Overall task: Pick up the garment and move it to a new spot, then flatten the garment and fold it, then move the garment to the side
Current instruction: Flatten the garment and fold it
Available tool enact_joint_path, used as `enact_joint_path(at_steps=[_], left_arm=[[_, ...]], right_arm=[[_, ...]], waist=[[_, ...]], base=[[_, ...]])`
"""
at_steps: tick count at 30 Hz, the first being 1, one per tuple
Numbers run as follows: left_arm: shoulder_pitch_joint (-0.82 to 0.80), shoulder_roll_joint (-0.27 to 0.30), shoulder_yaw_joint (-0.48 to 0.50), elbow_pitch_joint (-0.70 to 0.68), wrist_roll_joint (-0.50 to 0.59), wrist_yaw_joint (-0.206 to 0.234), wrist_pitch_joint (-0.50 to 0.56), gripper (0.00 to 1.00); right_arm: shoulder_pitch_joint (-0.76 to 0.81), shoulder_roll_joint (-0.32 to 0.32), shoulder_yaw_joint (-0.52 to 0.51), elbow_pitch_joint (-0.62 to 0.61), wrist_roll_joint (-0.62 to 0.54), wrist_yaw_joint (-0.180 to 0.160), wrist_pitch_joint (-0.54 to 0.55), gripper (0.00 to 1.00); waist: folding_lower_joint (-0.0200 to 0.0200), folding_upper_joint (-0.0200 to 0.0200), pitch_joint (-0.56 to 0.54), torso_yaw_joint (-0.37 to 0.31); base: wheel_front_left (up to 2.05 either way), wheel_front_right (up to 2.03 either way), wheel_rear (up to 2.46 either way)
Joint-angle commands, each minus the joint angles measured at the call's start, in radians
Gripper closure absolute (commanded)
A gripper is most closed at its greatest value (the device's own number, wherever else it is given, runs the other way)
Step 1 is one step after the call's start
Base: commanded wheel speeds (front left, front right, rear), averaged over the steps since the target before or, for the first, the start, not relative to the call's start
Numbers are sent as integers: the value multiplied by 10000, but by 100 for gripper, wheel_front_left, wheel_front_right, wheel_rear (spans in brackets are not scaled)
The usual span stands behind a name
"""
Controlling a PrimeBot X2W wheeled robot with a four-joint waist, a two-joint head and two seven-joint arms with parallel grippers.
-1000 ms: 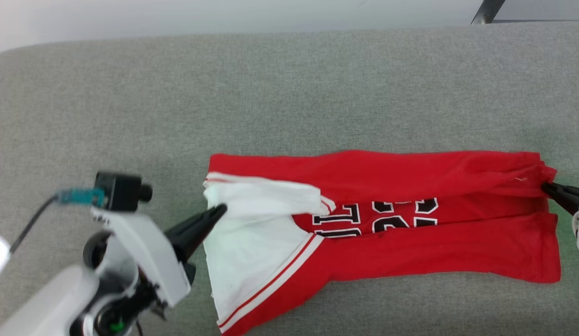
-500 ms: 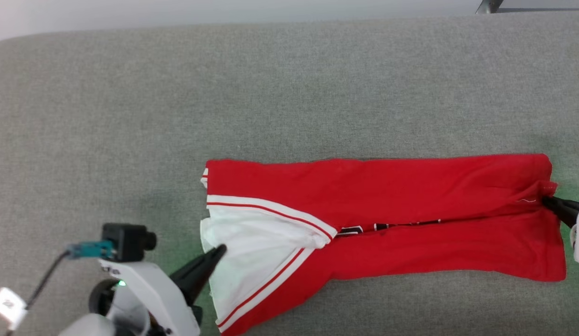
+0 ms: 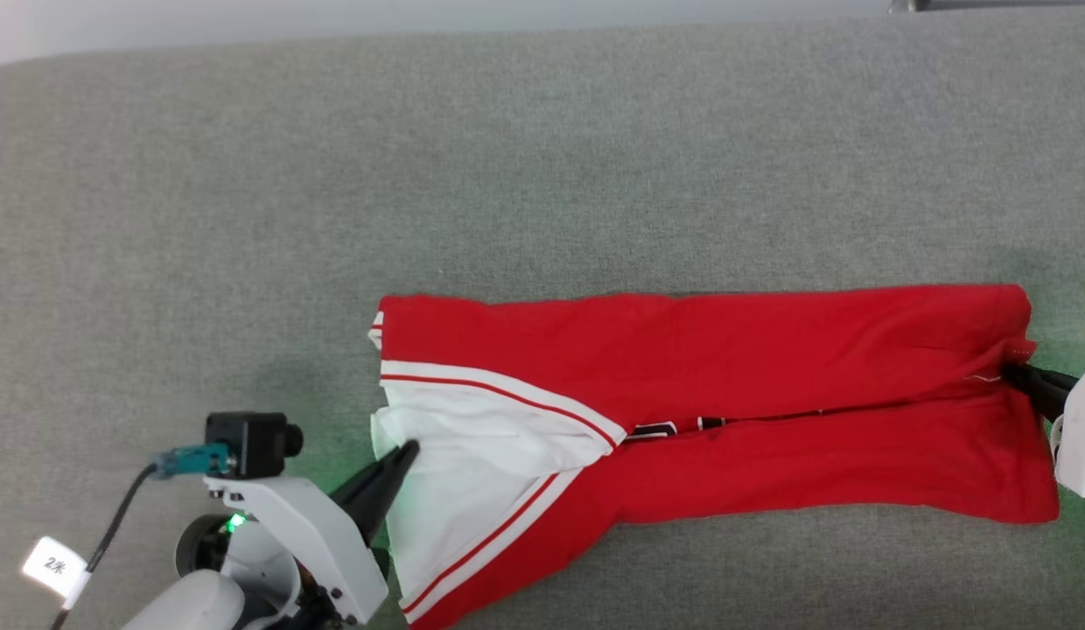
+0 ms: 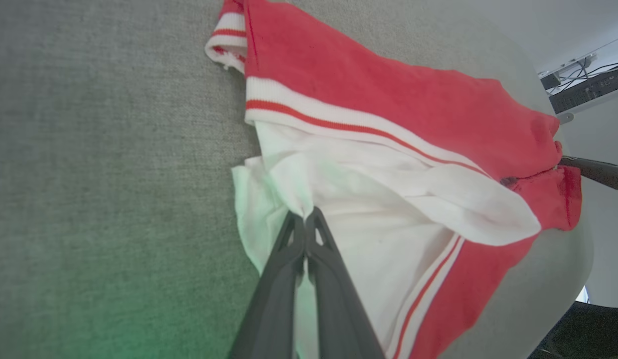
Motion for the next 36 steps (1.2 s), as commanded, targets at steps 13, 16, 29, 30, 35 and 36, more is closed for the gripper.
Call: enact_joint_path(at_steps=[13,16,29,30,35,36], left_arm=[[989,-656,553,-11,242,758,-1922,0],[1105,-751,421,292,869,956,-2621,0],[1839,-2233,1887,962,4164,927,-3514,0],[1955,-2468,2207,858,4558,859,-3514,0],[2441,-3216,3489,431,6750,350,-3517,0],[2441,-3216,3489,431,6750,350,-3517,0]], right_arm=[[1286,-211,-1788,-162,429,-15,1176,0],[1547,-150,-2182,-165,396,-15,1633,0],[2262,448,-3693,-235,-162,-15,3028,0],[2255,535,-3773,-238,-236,-15,3143,0],[2017,943,-4165,-137,-653,-15,3591,0],[2017,943,-4165,-137,-653,-15,3591,0]], waist=[[0,0,-1004,634],[0,0,-1066,769],[0,0,-1532,1338],[0,0,-1547,1357],[0,0,-1584,1473],[0,0,-1584,1473]], base=[[0,0,0],[0,0,0],[0,0,0],[0,0,0],[0,0,0],[0,0,0]])
